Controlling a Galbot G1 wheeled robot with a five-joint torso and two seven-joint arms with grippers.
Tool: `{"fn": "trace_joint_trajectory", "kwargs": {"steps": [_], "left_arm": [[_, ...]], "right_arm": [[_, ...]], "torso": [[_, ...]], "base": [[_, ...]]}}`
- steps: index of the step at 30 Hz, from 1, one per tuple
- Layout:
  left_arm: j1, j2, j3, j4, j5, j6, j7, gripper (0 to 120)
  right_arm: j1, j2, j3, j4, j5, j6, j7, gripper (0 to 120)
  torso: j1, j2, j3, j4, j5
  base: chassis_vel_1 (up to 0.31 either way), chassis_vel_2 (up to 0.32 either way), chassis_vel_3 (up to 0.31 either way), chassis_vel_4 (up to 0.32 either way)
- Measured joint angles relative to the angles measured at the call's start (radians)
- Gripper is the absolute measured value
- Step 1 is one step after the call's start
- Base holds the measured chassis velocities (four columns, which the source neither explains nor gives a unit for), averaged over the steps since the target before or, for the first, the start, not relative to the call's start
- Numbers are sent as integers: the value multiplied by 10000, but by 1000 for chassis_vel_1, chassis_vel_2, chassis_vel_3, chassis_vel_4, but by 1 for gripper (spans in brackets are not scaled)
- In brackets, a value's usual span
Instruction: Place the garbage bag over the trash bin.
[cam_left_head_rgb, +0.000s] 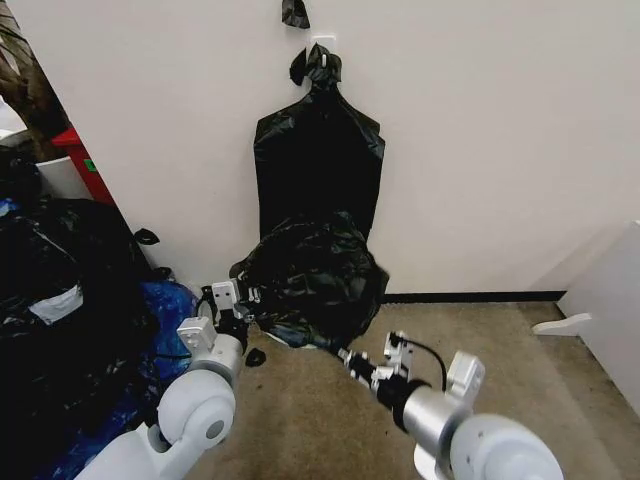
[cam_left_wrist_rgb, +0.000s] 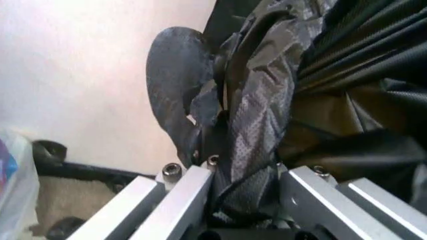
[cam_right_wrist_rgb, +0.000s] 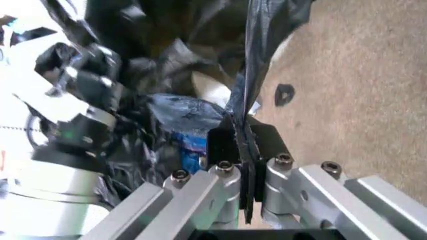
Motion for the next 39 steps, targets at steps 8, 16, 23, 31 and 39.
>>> {"fn": "trace_joint_trajectory", "kwargs": {"steps": [8,16,23,31,39], "left_arm": [[-95,87,-88,-292,-928,157,-407,0],[-53,175,-114,-602,-1587,328,-574,0],[-1,203,-70,-827,-1925,503,-794,0],[6,202,-59,-1039,-2531,648,-1151,0],[10,145,-128,-816,-2617,697,-1224,0]], "right_arm": [[85,398,-627,-1420,-982,-493,-435,0],[918,724,-1021,-3356,-2479,-530,-1324,0],[1289,867,-854,-4641,-4233,-471,-2417,0],[1171,910,-561,-5292,-5346,-176,-2754,0],[548,600,-490,-4656,-7134,-154,-2941,13]], "torso": [[0,0,1,2,1],[0,0,1,3,0],[0,0,1,2,0],[0,0,1,0,1],[0,0,1,2,1]], "base": [[0,0,0,0],[0,0,0,0],[0,0,0,0],[0,0,0,0],[0,0,0,0]]}}
